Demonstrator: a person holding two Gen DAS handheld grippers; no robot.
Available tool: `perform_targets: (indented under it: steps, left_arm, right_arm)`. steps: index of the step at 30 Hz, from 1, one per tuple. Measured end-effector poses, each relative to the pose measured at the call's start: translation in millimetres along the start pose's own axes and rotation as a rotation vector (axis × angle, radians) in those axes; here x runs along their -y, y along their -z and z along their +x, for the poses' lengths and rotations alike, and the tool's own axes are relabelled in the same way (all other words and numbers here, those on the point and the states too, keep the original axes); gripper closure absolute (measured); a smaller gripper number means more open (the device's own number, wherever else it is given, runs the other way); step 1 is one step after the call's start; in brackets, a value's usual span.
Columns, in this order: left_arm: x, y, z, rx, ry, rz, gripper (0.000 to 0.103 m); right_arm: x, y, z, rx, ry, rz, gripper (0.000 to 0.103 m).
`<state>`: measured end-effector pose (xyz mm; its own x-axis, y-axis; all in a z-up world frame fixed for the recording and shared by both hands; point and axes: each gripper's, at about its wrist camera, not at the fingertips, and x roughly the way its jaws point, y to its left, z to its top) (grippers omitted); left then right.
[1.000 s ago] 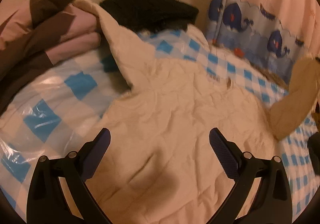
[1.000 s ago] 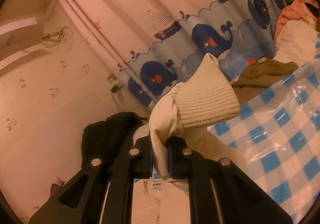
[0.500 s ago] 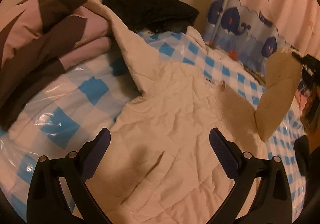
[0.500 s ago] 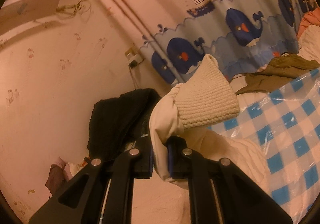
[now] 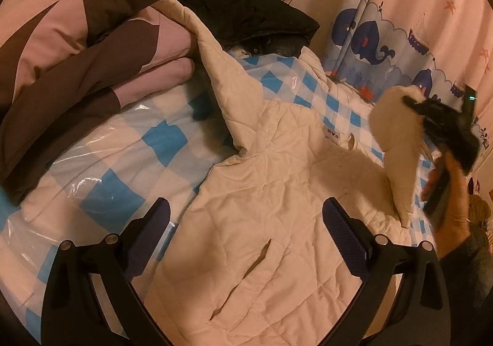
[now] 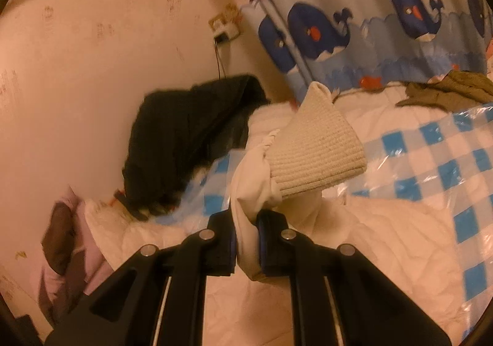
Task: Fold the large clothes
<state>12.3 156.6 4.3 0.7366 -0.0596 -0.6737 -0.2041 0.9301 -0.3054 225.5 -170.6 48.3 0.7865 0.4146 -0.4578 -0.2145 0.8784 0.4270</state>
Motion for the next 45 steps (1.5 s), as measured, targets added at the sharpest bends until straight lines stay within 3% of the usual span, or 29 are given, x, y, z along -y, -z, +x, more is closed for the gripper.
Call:
perform_targets:
  steps: [10,13,14,15,18,20,23,25,26,27,28,29,34,37,40,43,45]
  left_arm:
    - [-19,-4,1,-0.006,0.000,-0.042,0.008]
    - [-22,-4,2,-0.009,0.000,-0.052,0.008]
    - [-24,-5,2,-0.009,0.000,-0.055,0.008]
    - [-25,-5,2,-0.010,0.001,-0.058,0.008]
    - [-28,-6,4,-0.017,0.013,-0.073,0.008]
    - [-30,-6,5,-0.022,0.017,-0.081,0.008]
    - [-32,-7,6,-0.024,0.020,-0.091,0.008]
    - [-33,-7,7,-0.024,0.021,-0.099,0.008]
    - [-34,-7,7,-0.024,0.019,-0.103,0.008]
    - [-35,-7,7,-0.024,0.018,-0.106,0.008]
    - [-35,-7,8,-0.025,0.017,-0.106,0.008]
    - [-35,-7,9,-0.025,0.016,-0.103,0.008]
    - [-37,-9,11,-0.019,0.026,-0.077,0.008]
    - [-40,-15,0,0.022,0.057,-0.075,0.008]
    - [-42,-22,-11,0.081,0.068,-0.078,0.008]
    - [-39,-48,-2,0.075,0.130,-0.106,0.008]
    - [-30,-75,6,0.088,0.115,-0.094,0.008]
  right_arm:
    - [-43,82,86,-0.168,0.042,-0.150,0.091]
    - [-55,112,110,-0.246,0.047,-0.217,0.085]
    - [-57,123,120,-0.287,0.047,-0.232,0.077]
    - [-59,130,127,-0.327,0.038,-0.238,0.060]
    - [-66,152,147,-0.454,-0.001,-0.274,0.039]
    - [-71,150,141,-0.436,-0.036,-0.272,0.034]
    - [-73,135,121,-0.333,-0.110,-0.210,0.034]
    - [-68,125,115,-0.270,-0.090,-0.165,0.027]
    - [-63,123,121,-0.279,-0.041,-0.146,0.017]
    - [-53,130,144,-0.391,0.029,-0.127,0.013]
    - [-45,139,166,-0.530,0.056,-0.113,0.013]
    - [-39,145,177,-0.600,0.060,-0.108,0.013]
    - [-36,105,106,-0.473,-0.093,-0.060,0.013]
    - [-13,95,33,-0.394,-0.061,-0.065,0.013]
    - [43,112,-35,-0.292,0.042,0.001,0.007]
    - [125,156,-67,-0.270,0.096,0.236,0.007]
    - [167,190,-74,-0.232,0.039,0.327,0.008]
